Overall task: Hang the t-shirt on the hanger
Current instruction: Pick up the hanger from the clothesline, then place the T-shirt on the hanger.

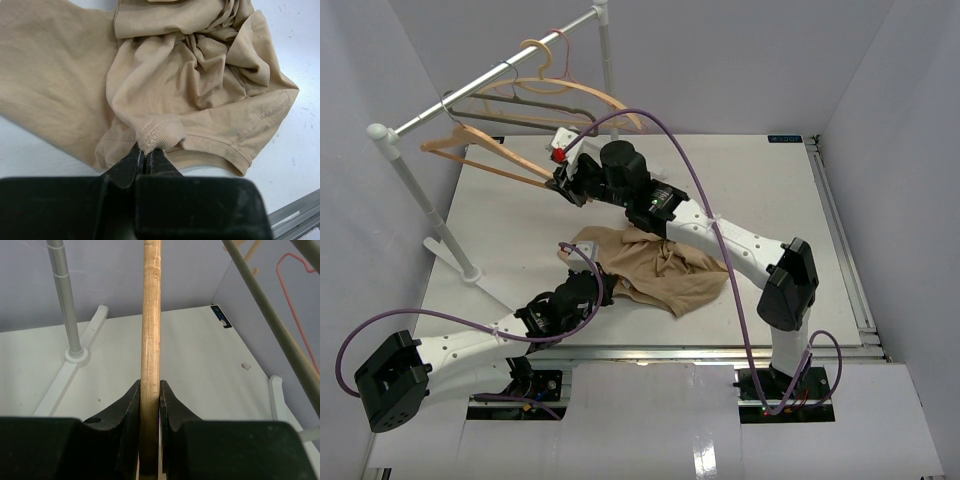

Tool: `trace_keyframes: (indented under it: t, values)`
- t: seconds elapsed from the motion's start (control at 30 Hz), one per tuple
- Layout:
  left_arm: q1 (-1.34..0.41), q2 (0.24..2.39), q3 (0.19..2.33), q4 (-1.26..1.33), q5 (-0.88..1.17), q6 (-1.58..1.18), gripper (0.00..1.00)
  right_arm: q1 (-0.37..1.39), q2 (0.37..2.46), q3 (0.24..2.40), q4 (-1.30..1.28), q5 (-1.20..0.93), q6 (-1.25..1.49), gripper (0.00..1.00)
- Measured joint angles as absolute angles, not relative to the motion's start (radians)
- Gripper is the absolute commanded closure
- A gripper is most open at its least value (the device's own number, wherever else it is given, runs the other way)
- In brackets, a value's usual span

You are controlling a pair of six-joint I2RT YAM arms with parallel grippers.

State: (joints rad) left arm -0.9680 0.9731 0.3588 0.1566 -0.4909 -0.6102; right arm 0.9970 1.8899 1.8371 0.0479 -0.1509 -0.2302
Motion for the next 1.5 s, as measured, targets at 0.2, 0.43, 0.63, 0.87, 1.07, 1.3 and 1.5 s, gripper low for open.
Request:
trace_keyframes:
  t: [0.2,0.43,0.63,0.87,1.07,1.3,1.5]
  values:
    - [-0.968,0.998,0.371,0.155,-0.496,-0.610,1.00,0.997,1.796,1.683,0.085,-0.117,-0.258,0.92]
    - [-0.968,1.019,0.392,0.125,-0.514,-0.610,1.00,0.997,1.772,1.651,0.053,-0.048,-0.259,0.92]
    - [-0.959,0.996,0.410,0.067,-0.522,-0.629,1.00,0.997,1.528,1.416,-0.085,0.108,-0.191,0.92]
    - [-0.910,1.011,0.518,-0.059,-0.517,-0.682,1.00,0.995,1.037,1.074,-0.270,0.292,-0.023,0.92]
    - [-0.810,1.124,0.655,-0.139,-0.473,-0.700,1.00,0.995,0.733,0.857,-0.355,0.316,0.083,0.92]
    - [-0.698,1.204,0.714,-0.162,-0.400,-0.700,1.00,0.995,0.542,0.754,-0.514,0.344,0.147,0.92]
    - [-0.623,1.227,0.720,-0.173,-0.330,-0.700,1.00,0.995,0.380,0.754,-0.584,0.324,0.205,0.92]
